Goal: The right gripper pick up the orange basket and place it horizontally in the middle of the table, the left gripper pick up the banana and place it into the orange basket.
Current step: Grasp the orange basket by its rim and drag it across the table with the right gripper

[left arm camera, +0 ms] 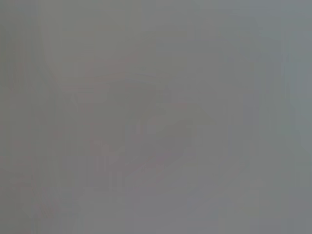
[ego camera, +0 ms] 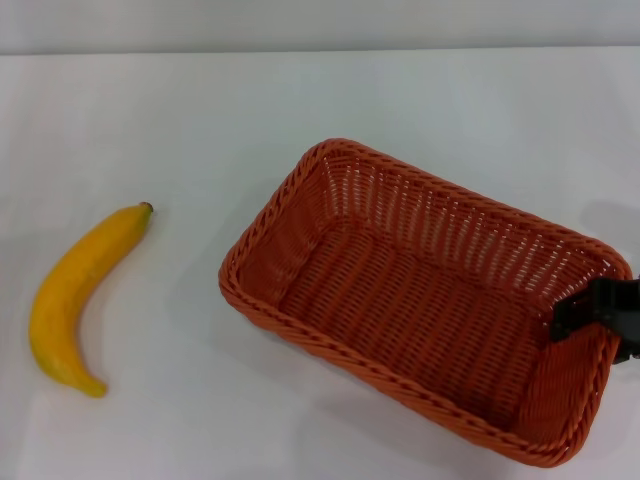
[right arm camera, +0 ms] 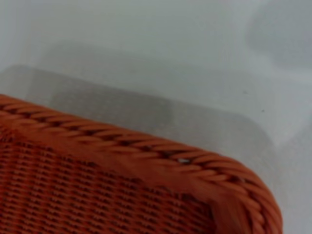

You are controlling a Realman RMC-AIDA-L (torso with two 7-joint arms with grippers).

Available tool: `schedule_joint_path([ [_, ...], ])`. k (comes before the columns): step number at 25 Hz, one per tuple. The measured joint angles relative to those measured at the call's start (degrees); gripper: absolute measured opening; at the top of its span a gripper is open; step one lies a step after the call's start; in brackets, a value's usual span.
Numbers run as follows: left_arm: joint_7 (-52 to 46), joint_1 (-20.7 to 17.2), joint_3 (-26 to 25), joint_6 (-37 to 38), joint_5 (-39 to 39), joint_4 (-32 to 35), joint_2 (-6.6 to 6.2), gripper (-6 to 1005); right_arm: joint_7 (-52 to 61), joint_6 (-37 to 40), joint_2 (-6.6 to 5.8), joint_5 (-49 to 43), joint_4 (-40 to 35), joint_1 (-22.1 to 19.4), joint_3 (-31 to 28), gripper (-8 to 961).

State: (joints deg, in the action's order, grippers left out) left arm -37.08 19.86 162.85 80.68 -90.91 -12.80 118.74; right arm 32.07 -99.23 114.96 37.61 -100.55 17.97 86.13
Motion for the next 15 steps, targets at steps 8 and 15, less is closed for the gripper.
schedule_joint_path([
  [8,0.0,-0.3,-0.1,0.0,0.0,-0.1,0.05,836,-2.8,-1.4,-0.03,-0.1,-1.1,0.0,-1.1,543],
  [15,0.0,-0.3,-0.1,0.0,-0.1,-0.1,0.05,835,-4.4,-2.2,-0.07,-0.1,-1.5,-0.1,-3.2,360],
])
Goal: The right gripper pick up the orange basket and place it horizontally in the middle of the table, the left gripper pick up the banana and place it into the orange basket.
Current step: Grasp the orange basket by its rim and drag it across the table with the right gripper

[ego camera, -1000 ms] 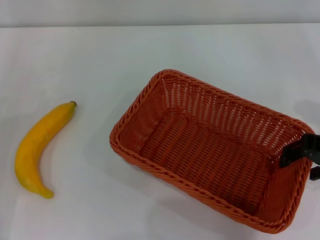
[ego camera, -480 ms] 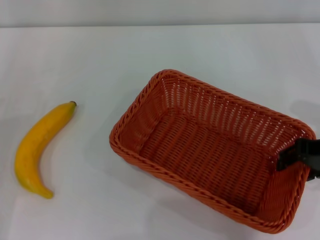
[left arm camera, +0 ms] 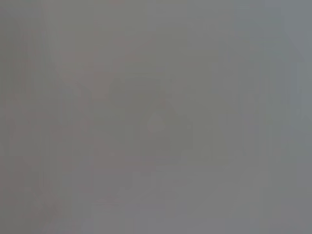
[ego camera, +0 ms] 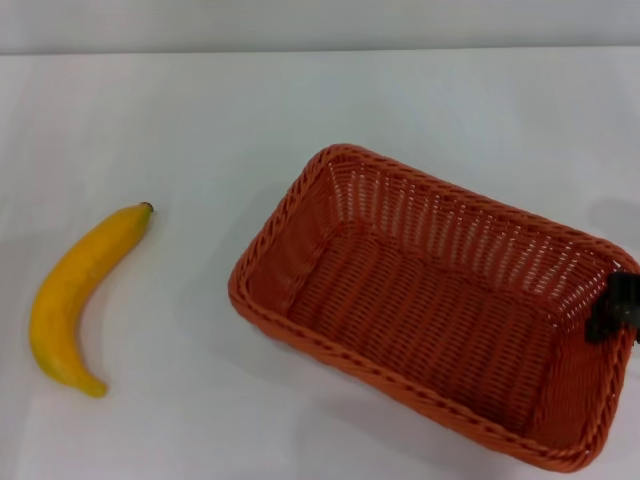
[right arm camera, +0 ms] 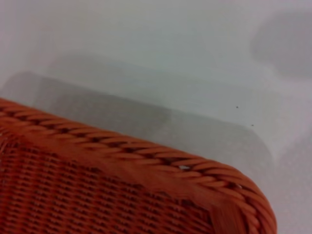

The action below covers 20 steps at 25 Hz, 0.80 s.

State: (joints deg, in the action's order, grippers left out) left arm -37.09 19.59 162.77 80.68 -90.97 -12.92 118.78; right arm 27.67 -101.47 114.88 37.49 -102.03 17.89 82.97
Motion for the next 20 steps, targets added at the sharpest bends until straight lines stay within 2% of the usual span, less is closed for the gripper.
schedule_joint_path([
  [4,0.0,0.0,0.0,0.0,0.0,0.0,-0.04,834,-0.1,-0.5,-0.01,0.3,0.5,0.0,-0.8,201],
  [9,0.0,0.1,0.0,0.0,0.0,0.0,-0.05,833,-0.2,-1.5,0.05,1.9,0.7,0.2,-1.9,199],
  [14,0.0,0.0,0.0,0.0,0.0,-0.1,-0.05,833,-1.9,-1.7,0.08,7.2,1.3,0.0,-7.5,191],
  [20,0.0,0.1,0.0,0.0,-0.1,-0.1,-0.05,832,-3.5,-2.1,0.08,11.2,2.9,0.6,-11.3,187],
])
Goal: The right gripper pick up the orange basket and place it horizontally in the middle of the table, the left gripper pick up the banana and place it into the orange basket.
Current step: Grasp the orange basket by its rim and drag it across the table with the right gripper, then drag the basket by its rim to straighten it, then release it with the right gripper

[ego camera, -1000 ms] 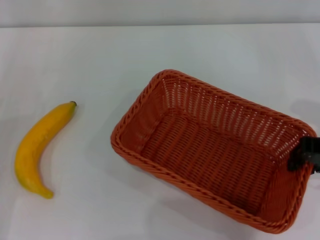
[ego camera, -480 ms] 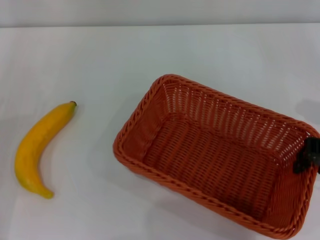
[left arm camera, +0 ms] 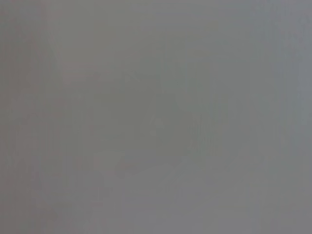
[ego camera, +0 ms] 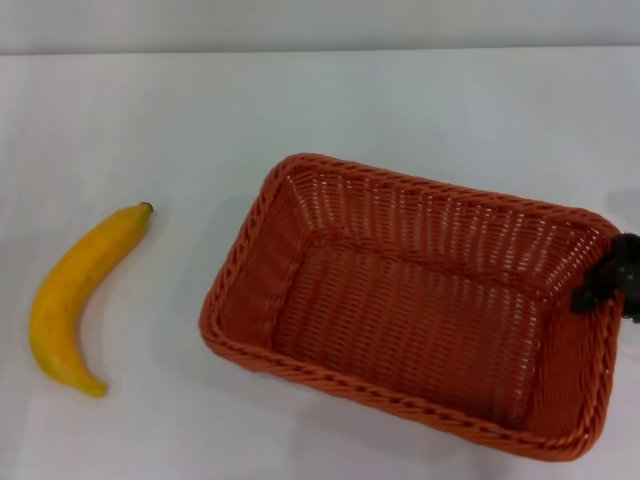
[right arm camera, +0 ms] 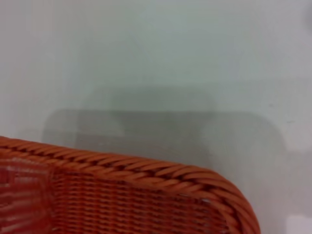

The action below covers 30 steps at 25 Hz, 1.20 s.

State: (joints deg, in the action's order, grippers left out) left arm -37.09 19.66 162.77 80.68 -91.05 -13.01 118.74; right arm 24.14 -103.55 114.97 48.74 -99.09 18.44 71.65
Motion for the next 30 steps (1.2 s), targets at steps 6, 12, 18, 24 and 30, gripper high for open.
schedule_joint_path([
  [6,0.0,0.2,0.0,0.0,0.0,0.1,0.0,831,-1.2,-1.3,-0.01,3.2,1.9,2.2,-4.1,183],
  [12,0.0,0.3,0.0,0.0,-0.3,0.3,0.06,830,-3.2,-2.2,-0.19,4.4,4.7,5.2,-7.6,183],
  [18,0.0,0.6,0.1,0.0,-0.6,0.4,0.01,829,-6.0,-2.2,-2.22,3.9,12.1,13.8,-8.3,184],
  [24,0.0,0.8,0.1,0.0,-0.3,0.4,0.03,828,-12.9,-0.5,-6.02,1.0,26.5,25.0,-9.8,184],
  [30,0.0,0.8,0.2,0.1,-0.2,0.8,0.14,827,-20.6,3.6,-9.15,-2.4,43.5,34.7,-12.2,184],
])
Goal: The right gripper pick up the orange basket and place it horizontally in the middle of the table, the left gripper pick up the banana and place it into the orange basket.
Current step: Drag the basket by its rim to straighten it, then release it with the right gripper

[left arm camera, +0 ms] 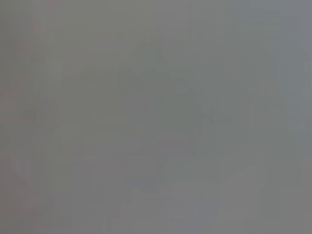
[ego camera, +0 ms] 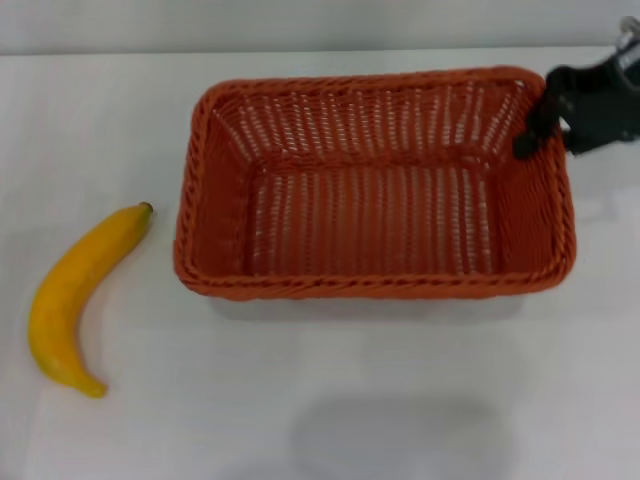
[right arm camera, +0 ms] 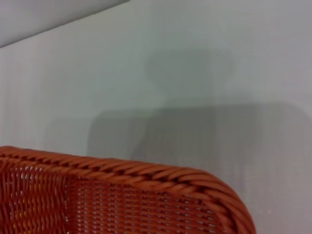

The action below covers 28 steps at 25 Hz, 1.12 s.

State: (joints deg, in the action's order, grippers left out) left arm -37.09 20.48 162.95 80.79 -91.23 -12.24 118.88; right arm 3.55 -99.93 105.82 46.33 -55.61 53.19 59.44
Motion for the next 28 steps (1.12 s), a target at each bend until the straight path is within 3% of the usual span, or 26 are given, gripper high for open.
schedule_joint_path([
  [5,0.0,0.0,0.0,0.0,0.1,0.1,0.03,826,-5.4,3.4,-2.41,-2.8,12.1,7.4,-1.0,184],
  [10,0.1,0.4,0.0,-0.1,0.5,0.1,0.04,826,-7.0,5.3,-3.37,-3.3,16.2,10.0,-2.3,185],
  [21,0.1,0.8,0.0,-0.1,0.8,0.0,-0.01,824,-13.0,12.0,-3.52,-3.7,23.7,11.7,-2.4,183],
  [28,0.3,1.1,0.0,-0.1,0.8,-0.1,-0.05,823,-17.0,15.4,-2.3,-3.8,25.0,10.8,-2.8,185],
])
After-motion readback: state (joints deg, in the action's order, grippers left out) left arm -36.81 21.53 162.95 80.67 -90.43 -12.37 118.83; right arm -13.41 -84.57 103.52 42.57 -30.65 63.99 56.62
